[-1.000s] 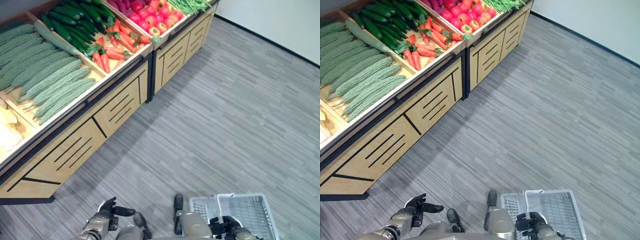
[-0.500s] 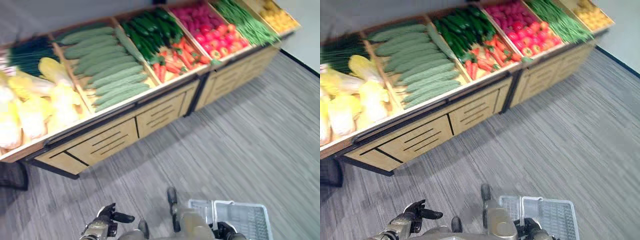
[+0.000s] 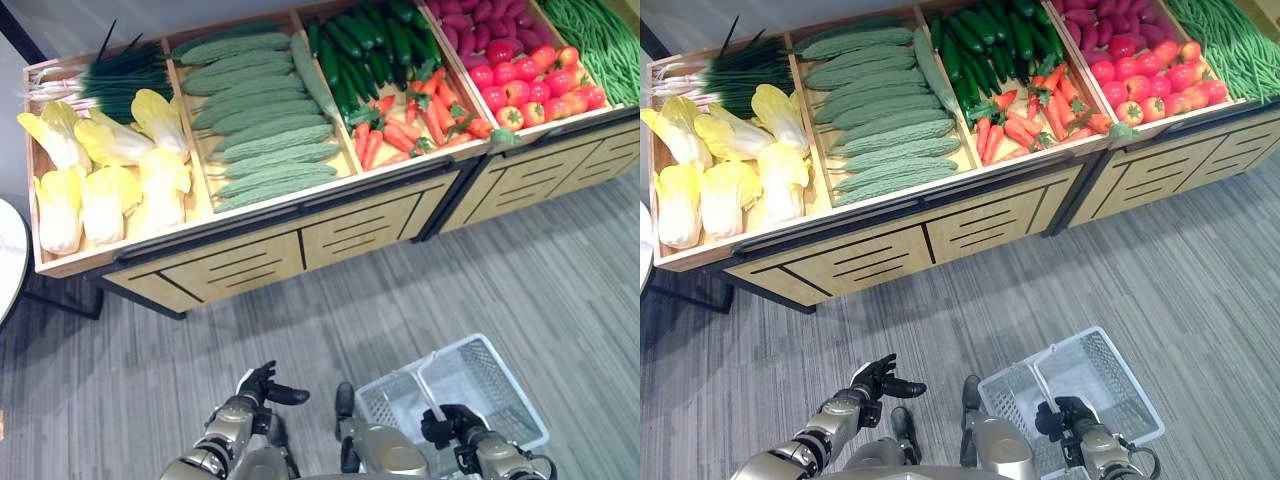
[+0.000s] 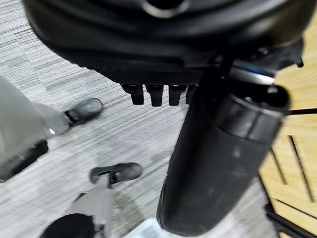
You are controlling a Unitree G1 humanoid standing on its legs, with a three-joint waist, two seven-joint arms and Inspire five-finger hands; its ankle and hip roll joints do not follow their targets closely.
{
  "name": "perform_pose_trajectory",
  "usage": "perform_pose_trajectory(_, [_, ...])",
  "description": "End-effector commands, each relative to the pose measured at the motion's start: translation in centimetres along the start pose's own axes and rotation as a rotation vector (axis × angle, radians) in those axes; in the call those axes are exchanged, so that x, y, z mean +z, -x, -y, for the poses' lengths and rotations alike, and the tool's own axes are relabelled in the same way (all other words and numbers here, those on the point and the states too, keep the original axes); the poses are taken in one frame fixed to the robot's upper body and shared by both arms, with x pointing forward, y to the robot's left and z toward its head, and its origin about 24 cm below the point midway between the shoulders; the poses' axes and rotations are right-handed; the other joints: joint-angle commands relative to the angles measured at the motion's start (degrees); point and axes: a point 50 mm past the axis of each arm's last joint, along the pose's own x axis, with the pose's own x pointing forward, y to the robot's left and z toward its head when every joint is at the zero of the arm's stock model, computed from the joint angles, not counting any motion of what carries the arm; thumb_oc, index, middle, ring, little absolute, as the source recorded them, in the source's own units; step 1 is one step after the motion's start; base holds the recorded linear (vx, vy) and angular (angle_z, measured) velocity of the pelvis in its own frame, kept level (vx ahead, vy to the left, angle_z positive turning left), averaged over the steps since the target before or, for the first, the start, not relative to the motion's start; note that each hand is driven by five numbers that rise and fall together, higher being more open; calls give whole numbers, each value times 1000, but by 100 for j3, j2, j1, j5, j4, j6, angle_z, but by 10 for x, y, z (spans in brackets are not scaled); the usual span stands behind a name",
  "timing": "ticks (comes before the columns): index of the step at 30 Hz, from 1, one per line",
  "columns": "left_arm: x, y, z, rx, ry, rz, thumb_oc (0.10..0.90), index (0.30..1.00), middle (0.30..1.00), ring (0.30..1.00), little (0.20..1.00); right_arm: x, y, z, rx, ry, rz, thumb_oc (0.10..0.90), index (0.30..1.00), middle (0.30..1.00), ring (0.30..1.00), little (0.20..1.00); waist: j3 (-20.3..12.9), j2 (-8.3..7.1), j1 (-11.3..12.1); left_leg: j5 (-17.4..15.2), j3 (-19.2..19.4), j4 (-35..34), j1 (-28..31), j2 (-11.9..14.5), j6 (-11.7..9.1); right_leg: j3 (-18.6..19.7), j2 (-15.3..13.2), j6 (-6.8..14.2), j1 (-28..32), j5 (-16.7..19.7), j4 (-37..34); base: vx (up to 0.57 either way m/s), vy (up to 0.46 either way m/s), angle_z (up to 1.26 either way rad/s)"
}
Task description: Get the vegetables into the basket
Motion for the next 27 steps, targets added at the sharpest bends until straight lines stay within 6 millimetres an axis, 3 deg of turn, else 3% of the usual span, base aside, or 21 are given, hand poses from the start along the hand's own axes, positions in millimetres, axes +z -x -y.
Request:
perform_pose_trajectory(1, [1, 0, -13, 37, -39, 10, 900, 1000, 1000, 1000, 1000, -20, 3, -12, 38, -24, -53, 400, 300, 300, 300, 300, -133, 86, -36, -254, 89, 201, -142, -361, 211, 582, -401, 674, 34, -1019, 827, 39, 122, -33])
perform_pose_trajectory(7, [-12, 3, -26, 83, -45, -37, 900, 1000, 1000, 1000, 1000, -27, 4, -21, 65, 23, -87, 400, 300, 300, 300, 300, -188, 68, 108, -375, 209, 47, 129, -503, 349, 704, -479, 789, 124, -968, 894, 27, 165, -14])
perform_pose_trajectory(10, [-9, 3, -30, 100, -52, -21, 900, 1000, 1000, 1000, 1000, -28, 5, -23, 69, 51, -95, 400, 300, 300, 300, 300, -235, 64, 167, -431, 222, 47, 134, -523, 387, 732, -504, 854, 101, -874, 873, -19, 135, -10])
perform_pose_trajectory(13, [5, 3, -30, 100, -42, 42, 900, 1000, 1000, 1000, 1000, -30, 5, -23, 64, 52, -94, 400, 300, 300, 300, 300, -245, 72, 222, -455, 192, 47, 163, -542, 403, 702, -522, 876, 139, -853, 846, -4, 73, -3])
perform_pose_trajectory(14, [28, 5, -29, 91, -33, 159, 900, 1000, 1000, 1000, 1000, -29, 5, -21, 56, 51, -83, 400, 300, 300, 300, 300, -240, 89, 278, -455, 136, 47, 170, -559, 413, 674, -537, 897, 175, -834, 812, -6, 48, -1])
perform_pose_trajectory(15, [28, 5, -29, 91, -33, 158, 900, 1000, 1000, 1000, 1000, -29, 5, -21, 56, 51, -83, 400, 300, 300, 300, 300, -240, 89, 276, -455, 134, 47, 171, -559, 413, 672, -537, 897, 179, -834, 810, 0, 0, 0])
perform_pose_trajectory(16, [40, 7, -28, 84, -41, 225, 900, 1000, 1000, 1000, 1000, -30, 6, -20, 53, 50, -80, 400, 300, 300, 300, 300, -244, 100, 305, -448, 100, 47, 165, -565, 412, 643, -549, 903, 192, -818, 787, -9, 1, 3])
perform_pose_trajectory(17, [58, 13, -31, 86, -47, 319, 900, 1000, 1000, 1000, 1000, -29, 6, -18, 49, 44, -72, 400, 300, 300, 300, 300, -246, 106, 331, -444, 60, 47, 164, -567, 411, 599, -562, 913, 216, -805, 752, -34, -19, 7])
perform_pose_trajectory(18, [82, 32, -36, 75, -28, 487, 900, 1000, 1000, 1000, 1000, -28, 7, -15, 36, 15, -46, 400, 300, 300, 300, 300, -227, 116, 399, -421, -16, 47, 146, -568, 409, 524, -584, 927, 241, -782, 704, -53, -57, 17])
perform_pose_trajectory(19, [108, 65, -54, 103, -41, 688, 900, 1000, 1000, 1000, 1000, -28, 9, -11, 21, -28, -27, 400, 300, 300, 300, 300, -214, 119, 461, -400, -99, 47, 133, -570, 394, 436, -605, 939, 292, -773, 640, -46, -55, 20])
perform_pose_trajectory(21, [107, 75, -62, 119, -28, 724, 900, 1000, 1000, 1000, 1000, -32, 10, -11, 19, -40, -34, 400, 300, 300, 300, 300, -223, 117, 470, -395, -129, 47, 135, -571, 386, 402, -612, 942, 327, -767, 598, -18, -48, 20])
perform_pose_trajectory(22, [109, 92, -79, 179, 5, 794, 900, 1000, 1000, 1000, 1000, -39, 12, -9, 16, -61, -49, 400, 300, 300, 300, 300, -238, 110, 502, -389, -155, 47, 144, -566, 366, 356, -612, 937, 380, -778, 541, -10, -49, 21])
perform_pose_trajectory(23, [108, 93, -79, 180, 5, 793, 900, 1000, 1000, 1000, 1000, -39, 12, -9, 16, -60, -50, 400, 300, 300, 300, 300, -240, 107, 494, -388, -158, 47, 146, -566, 365, 353, -612, 936, 386, -776, 536, 1, -75, 17])
perform_pose_trajectory(24, [119, 109, -89, 227, 39, 882, 900, 1000, 1000, 1000, 1000, -46, 14, -8, 18, -69, -72, 400, 300, 300, 300, 300, -281, 104, 509, -396, -176, 47, 169, -559, 343, 317, -608, 929, 440, -788, 484, 11, -57, 7])
perform_pose_trajectory(27, [134, 122, -104, 320, 53, 966, 900, 1000, 1000, 1000, 1000, -49, 14, -9, 27, -60, -82, 400, 300, 300, 300, 300, -326, 106, 509, -408, -202, 47, 210, -556, 319, 294, -603, 919, 504, -816, 437, 12, -46, 4])
